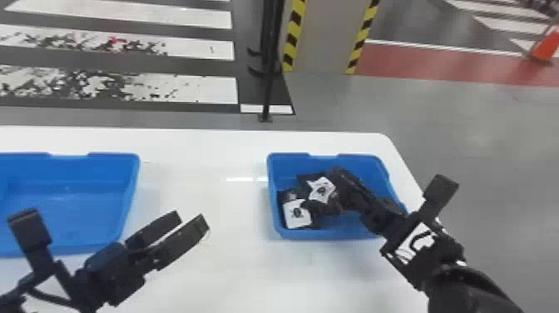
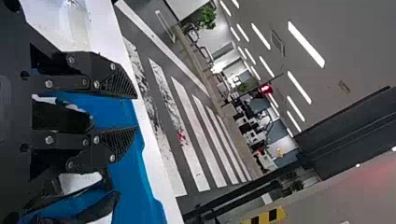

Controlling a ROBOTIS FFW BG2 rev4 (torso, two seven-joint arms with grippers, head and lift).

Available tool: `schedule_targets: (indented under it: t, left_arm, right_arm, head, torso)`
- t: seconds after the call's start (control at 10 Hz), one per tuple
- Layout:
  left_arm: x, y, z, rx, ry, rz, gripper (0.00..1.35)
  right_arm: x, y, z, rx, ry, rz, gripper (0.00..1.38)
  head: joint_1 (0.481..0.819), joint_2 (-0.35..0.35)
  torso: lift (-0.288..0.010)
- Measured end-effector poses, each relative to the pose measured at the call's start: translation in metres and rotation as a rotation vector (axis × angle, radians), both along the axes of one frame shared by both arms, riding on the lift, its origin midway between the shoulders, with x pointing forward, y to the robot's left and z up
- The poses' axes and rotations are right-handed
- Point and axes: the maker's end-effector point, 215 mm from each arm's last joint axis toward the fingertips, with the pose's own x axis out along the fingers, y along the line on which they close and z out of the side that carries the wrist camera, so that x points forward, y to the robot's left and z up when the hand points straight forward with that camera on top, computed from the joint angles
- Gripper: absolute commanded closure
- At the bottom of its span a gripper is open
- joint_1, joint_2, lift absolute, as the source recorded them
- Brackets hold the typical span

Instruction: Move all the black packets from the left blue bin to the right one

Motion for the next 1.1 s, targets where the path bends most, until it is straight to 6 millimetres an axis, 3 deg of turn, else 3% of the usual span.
schedule_targets:
  t: [0.1,0.4,0.7,0.9,1.1]
  left_arm:
    - [0.0,0.011,0.003,-0.002,-0.013,0.03,0.15]
    - [-0.004,0.072,0.003,0.026,-0.054,0.189,0.15]
    - [-0.029,0.132,-0.004,0.183,-0.089,0.349,0.15]
    - [-0.048,0.179,-0.003,0.383,-0.094,0.479,0.15]
    - [-0.06,0.197,0.008,0.526,-0.133,0.542,0.15]
  right_arm:
    - [-0.002,-0.009,-0.005,-0.017,0.009,-0.014,0.07]
    - [-0.034,-0.017,0.009,-0.169,-0.068,-0.047,0.12]
    - [-0.092,-0.002,0.042,-0.367,-0.179,-0.091,0.12]
    - [-0.123,0.024,0.067,-0.426,-0.251,-0.084,0.13]
    - [-0.149,0.044,0.081,-0.426,-0.288,-0.085,0.13]
  head:
    - [0.695,-0.198]
    - [0.695,-0.145]
    - [0.695,-0.065]
    - [0.695,0.049]
    - [0.695,0.11]
  torso:
    - [-0.14]
    - [-0.14]
    - [-0.14]
    - [-0.14]
    - [-0.14]
